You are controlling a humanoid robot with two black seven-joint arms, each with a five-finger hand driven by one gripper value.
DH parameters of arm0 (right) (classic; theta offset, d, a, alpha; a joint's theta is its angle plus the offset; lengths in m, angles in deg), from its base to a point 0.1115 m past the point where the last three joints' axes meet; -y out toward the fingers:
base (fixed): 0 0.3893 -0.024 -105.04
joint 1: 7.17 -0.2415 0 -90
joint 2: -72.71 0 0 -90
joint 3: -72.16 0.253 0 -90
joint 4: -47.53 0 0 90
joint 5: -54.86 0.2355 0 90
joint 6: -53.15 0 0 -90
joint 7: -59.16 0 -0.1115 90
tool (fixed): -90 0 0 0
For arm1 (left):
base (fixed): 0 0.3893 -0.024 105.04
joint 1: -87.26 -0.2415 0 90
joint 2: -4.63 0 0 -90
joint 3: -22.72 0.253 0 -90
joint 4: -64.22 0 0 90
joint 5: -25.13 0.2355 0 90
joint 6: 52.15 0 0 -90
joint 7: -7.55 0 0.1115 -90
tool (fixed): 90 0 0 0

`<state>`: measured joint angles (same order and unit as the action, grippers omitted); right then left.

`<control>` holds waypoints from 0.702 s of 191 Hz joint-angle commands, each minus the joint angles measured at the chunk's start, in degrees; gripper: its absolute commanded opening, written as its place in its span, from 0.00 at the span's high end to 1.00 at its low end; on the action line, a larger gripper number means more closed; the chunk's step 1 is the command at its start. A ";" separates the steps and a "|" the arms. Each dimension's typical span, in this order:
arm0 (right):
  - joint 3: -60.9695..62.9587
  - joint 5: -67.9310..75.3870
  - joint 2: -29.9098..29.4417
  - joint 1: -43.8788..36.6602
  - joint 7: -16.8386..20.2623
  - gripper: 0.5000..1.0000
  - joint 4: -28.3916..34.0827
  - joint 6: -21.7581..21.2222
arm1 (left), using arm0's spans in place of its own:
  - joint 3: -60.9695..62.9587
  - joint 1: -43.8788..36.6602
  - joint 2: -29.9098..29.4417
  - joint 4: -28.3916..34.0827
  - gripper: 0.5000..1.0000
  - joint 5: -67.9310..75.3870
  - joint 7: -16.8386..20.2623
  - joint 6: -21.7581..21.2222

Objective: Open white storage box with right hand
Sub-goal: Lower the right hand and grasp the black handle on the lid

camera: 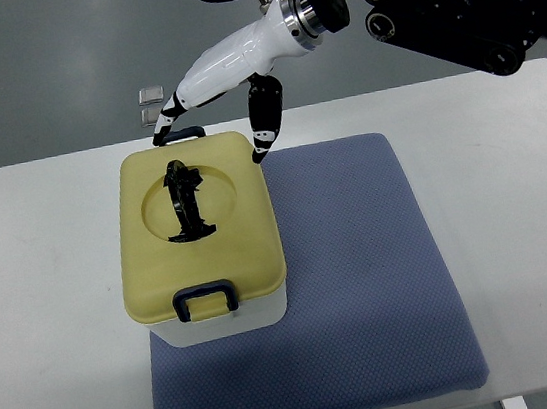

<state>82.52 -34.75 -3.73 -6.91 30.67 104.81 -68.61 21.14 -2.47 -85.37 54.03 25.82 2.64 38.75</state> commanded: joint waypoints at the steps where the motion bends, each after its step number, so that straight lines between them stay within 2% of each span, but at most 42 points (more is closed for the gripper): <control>1: 0.02 -0.74 -0.90 0.54 -0.78 0.12 0.12 4.08 | 0.00 -0.01 0.00 0.00 0.00 0.01 0.00 0.06; 44: 0.11 -1.00 -1.78 2.91 -2.53 0.12 0.03 8.91 | 0.09 -0.01 0.00 0.00 0.00 0.01 0.00 0.06; 134: 0.11 -3.55 -4.51 8.97 -2.45 0.12 -1.20 17.17 | 0.17 -0.01 0.00 -0.36 0.00 0.01 -0.09 0.06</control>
<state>82.63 -37.00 -7.41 0.62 28.13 103.98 -52.93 21.24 -2.50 -85.37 53.80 25.83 2.54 38.81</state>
